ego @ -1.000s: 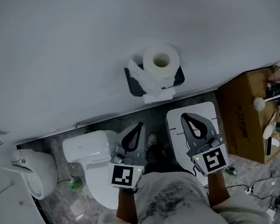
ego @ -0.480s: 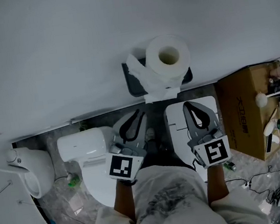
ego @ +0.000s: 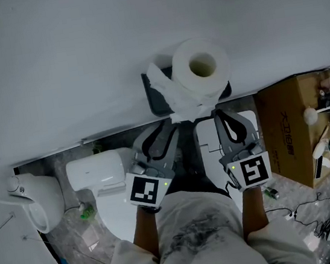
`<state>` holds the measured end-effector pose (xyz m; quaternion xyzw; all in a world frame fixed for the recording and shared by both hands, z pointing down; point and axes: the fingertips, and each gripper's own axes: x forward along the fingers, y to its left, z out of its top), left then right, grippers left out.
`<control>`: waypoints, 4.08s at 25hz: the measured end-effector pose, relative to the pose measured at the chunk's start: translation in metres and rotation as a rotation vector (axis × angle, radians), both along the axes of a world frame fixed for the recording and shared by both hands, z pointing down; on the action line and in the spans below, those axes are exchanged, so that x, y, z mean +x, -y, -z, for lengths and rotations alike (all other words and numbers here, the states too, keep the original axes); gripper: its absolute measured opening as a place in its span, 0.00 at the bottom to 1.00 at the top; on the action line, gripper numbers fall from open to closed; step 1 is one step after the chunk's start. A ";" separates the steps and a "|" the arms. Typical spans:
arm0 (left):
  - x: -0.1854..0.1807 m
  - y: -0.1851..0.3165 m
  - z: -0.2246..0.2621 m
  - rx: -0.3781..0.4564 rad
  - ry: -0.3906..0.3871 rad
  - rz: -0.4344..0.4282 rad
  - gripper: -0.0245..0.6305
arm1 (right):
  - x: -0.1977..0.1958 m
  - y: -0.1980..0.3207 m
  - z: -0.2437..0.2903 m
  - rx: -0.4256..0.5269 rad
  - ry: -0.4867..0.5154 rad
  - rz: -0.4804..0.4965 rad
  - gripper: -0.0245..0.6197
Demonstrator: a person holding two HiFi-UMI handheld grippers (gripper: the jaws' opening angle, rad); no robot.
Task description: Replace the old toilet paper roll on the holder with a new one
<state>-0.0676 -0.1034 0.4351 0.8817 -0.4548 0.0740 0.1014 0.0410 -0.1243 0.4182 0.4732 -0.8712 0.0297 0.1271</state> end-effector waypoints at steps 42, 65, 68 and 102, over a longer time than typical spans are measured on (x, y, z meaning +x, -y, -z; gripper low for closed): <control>0.022 0.019 -0.008 0.035 -0.031 -0.051 0.23 | -0.006 0.030 -0.016 -0.032 0.037 0.062 0.04; 0.051 0.019 0.002 0.033 -0.055 -0.163 0.07 | 0.023 0.021 -0.011 -0.031 0.023 -0.033 0.04; 0.058 0.020 0.002 0.031 -0.053 -0.170 0.07 | 0.029 0.017 -0.009 -0.027 0.028 -0.042 0.04; 0.115 0.044 0.012 0.012 -0.029 -0.206 0.06 | 0.063 0.004 0.002 -0.020 0.050 -0.155 0.04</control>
